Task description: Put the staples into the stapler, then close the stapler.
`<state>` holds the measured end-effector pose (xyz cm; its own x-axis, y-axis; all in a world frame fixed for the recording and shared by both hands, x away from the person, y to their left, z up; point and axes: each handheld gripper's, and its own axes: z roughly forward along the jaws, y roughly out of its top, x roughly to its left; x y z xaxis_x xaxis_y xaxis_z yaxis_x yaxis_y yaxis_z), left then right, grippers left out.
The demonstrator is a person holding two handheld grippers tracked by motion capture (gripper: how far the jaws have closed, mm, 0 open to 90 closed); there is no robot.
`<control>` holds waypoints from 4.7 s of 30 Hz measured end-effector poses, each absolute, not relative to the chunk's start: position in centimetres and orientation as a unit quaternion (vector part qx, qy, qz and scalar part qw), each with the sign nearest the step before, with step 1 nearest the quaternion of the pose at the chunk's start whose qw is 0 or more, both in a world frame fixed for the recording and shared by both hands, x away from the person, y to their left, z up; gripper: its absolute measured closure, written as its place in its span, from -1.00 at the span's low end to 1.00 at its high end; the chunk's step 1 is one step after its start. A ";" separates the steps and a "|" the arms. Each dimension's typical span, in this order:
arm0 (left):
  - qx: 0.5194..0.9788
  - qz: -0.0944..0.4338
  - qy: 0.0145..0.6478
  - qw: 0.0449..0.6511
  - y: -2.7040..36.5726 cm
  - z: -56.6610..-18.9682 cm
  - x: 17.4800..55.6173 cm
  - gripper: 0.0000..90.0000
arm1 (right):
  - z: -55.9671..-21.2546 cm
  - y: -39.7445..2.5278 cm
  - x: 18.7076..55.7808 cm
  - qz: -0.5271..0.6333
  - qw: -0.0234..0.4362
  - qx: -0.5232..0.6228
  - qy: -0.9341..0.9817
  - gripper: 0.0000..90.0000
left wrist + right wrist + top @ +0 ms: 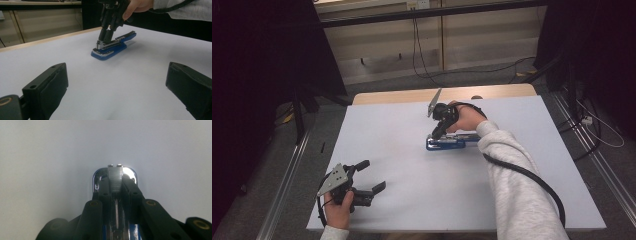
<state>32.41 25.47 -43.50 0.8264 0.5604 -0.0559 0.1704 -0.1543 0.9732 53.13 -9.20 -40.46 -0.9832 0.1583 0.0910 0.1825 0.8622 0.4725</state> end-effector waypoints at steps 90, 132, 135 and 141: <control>0.763 0.107 0.412 0.487 14.4 -44.5 42.6 0.24 | -43.4 -27.3 42.4 -0.313 -0.157 -0.430 -0.832 0.80; 0.812 0.085 0.402 0.416 10.4 -46.0 46.7 0.44 | -43.3 -23.6 42.5 -0.384 -0.131 -0.393 -0.826 0.54; 0.804 0.086 0.407 0.425 11.2 -45.4 46.5 0.07 | -43.1 -23.8 41.9 -0.395 -0.126 -0.398 -0.819 0.30; 0.800 0.060 0.397 0.447 13.2 -44.2 44.9 -0.37 | -42.8 -23.6 40.2 -0.390 -0.126 -0.386 -0.827 0.03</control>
